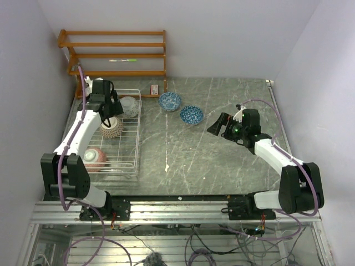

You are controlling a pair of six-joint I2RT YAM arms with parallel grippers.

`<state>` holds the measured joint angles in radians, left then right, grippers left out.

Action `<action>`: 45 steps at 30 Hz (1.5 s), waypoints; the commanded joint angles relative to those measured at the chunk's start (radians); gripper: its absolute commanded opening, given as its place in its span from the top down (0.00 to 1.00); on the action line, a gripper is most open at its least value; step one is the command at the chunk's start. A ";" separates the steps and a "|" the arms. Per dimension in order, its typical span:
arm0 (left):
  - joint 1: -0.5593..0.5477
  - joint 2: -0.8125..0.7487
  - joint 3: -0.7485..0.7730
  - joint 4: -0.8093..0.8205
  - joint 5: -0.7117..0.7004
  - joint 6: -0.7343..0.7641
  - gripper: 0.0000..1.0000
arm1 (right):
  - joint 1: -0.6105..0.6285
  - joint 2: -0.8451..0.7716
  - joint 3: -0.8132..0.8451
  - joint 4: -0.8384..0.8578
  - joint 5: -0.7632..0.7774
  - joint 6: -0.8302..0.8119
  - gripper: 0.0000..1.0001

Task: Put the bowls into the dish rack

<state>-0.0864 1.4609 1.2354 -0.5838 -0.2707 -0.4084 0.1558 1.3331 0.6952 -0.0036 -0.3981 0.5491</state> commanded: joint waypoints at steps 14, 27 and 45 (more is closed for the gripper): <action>-0.017 0.117 0.039 -0.032 -0.159 0.063 0.02 | -0.008 0.031 -0.023 0.056 -0.046 0.001 0.00; -0.013 0.157 0.036 -0.070 -0.226 0.065 0.01 | -0.008 0.007 -0.040 0.066 -0.053 0.003 0.00; 0.070 0.095 0.024 -0.127 -0.423 0.115 0.00 | -0.007 -0.020 -0.054 0.070 -0.052 0.005 0.00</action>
<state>-0.0372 1.5925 1.2484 -0.6971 -0.6121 -0.3164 0.1558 1.3396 0.6594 0.0479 -0.4500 0.5537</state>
